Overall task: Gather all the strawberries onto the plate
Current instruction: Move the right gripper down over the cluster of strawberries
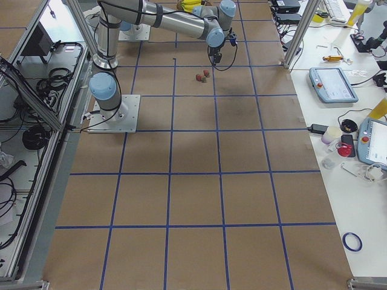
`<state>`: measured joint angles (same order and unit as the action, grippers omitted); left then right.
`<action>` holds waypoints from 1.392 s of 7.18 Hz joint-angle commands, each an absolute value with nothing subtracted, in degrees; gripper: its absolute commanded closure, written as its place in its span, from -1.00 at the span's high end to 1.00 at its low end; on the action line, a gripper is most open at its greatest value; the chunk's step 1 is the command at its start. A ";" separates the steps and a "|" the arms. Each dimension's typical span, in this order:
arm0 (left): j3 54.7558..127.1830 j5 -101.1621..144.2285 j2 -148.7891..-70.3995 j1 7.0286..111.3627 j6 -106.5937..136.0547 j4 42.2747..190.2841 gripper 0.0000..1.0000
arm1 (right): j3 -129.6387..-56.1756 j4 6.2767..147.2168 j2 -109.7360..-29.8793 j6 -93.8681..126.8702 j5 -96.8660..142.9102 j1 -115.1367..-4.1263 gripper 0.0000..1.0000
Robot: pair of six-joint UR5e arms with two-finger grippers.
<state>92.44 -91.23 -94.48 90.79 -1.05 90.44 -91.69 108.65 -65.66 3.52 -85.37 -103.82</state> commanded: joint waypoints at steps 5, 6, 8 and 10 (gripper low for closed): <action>94.13 -91.23 -94.92 90.79 -1.14 89.47 1.00 | -93.34 111.88 -59.16 4.84 -84.82 -104.33 0.53; 94.22 -91.23 -94.92 90.79 -1.32 88.86 1.00 | -93.60 111.88 -59.06 4.49 -84.55 -104.33 0.52; 94.31 -91.23 -95.01 90.79 -1.49 88.77 1.00 | -93.78 111.80 -58.98 3.25 -84.46 -104.33 0.51; 94.39 -91.23 -95.01 90.79 -1.67 88.77 1.00 | -94.74 111.62 -59.06 1.68 -84.46 -104.33 0.49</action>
